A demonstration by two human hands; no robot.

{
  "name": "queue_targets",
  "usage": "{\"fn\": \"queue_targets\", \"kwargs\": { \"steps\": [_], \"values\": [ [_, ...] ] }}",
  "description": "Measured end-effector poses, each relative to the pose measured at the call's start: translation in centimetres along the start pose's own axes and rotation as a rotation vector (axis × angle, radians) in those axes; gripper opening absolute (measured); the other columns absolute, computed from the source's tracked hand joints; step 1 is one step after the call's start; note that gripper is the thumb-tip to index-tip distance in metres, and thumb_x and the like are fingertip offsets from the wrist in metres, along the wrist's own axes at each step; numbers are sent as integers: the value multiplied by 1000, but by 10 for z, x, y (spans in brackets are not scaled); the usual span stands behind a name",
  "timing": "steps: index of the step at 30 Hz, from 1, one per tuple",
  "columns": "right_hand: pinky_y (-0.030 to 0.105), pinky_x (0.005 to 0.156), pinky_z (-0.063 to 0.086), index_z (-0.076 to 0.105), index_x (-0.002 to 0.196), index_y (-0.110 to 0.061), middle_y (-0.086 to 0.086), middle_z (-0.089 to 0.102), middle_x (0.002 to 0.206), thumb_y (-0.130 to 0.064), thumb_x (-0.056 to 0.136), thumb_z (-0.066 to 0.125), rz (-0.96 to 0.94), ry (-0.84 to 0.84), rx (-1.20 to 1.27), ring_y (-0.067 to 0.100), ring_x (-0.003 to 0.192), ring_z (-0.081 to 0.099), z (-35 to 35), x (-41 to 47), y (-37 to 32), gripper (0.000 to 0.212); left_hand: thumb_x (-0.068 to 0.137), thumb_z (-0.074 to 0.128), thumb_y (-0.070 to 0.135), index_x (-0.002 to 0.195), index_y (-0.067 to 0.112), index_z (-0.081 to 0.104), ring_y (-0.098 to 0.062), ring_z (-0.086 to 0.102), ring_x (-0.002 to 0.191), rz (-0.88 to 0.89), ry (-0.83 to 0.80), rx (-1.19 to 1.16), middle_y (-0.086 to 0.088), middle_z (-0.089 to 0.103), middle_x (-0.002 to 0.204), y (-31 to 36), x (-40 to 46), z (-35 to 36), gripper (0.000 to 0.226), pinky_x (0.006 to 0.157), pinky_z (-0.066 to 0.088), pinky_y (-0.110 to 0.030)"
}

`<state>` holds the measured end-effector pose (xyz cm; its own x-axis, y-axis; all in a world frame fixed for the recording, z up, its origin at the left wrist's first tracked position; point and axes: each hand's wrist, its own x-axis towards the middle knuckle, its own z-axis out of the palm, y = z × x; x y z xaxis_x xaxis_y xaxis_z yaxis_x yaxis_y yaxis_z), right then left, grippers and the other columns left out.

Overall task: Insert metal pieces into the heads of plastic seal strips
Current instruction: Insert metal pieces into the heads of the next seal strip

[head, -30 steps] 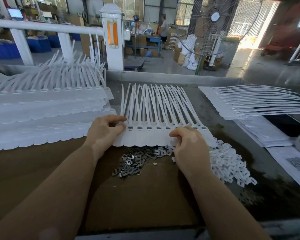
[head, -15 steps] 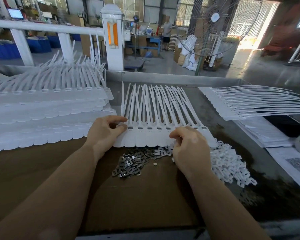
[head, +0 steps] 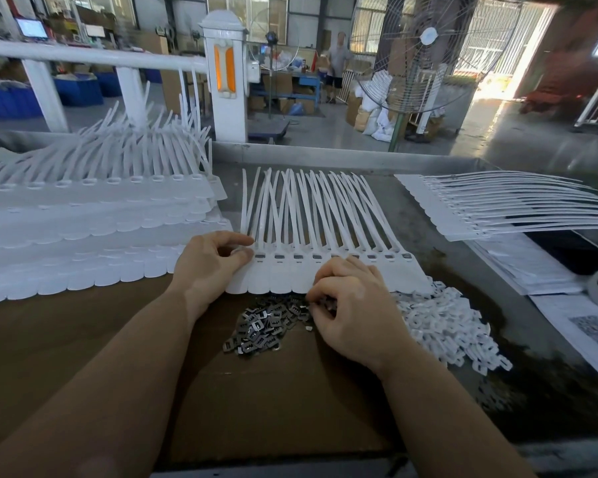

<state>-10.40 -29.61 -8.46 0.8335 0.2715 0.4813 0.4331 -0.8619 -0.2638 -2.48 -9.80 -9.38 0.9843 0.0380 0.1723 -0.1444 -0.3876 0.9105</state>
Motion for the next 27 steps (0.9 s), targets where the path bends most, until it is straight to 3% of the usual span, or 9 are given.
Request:
{"fn": "queue_targets", "kwargs": {
  "steps": [8,13,19,24,27],
  "values": [
    [30,85,38,71,82,-17,-7,58,90,-24,76,70,-2,-50,30,12,90,48,0,0,0,9,83,71,27,86,38,68,-15,58,99,-7,12,-14,8,65,100,1,0,0,12,92,48,-38],
    [34,87,41,71,81,-15,-6,58,90,-19,77,70,5,-53,71,13,91,49,1,1,0,6,83,71,28,90,37,69,-15,57,103,-4,14,-6,9,64,103,2,-1,0,12,95,47,-39],
    [30,86,41,69,80,-14,-6,58,88,-13,81,66,-4,-42,109,11,89,48,2,1,1,4,84,70,28,102,32,70,-16,57,103,-2,12,14,5,64,105,1,-1,0,19,96,46,-40],
    [24,81,41,65,84,-11,-4,60,85,-9,86,61,24,42,176,9,85,49,2,3,0,4,85,67,30,105,33,68,-10,56,95,42,36,108,6,61,107,3,-3,2,20,85,43,-25],
    [20,75,41,64,86,-9,-3,62,82,-8,89,58,76,108,212,9,80,52,1,2,0,7,83,71,25,99,34,66,3,54,79,137,87,212,14,49,114,7,-4,4,19,72,35,-4]
  ]
}}
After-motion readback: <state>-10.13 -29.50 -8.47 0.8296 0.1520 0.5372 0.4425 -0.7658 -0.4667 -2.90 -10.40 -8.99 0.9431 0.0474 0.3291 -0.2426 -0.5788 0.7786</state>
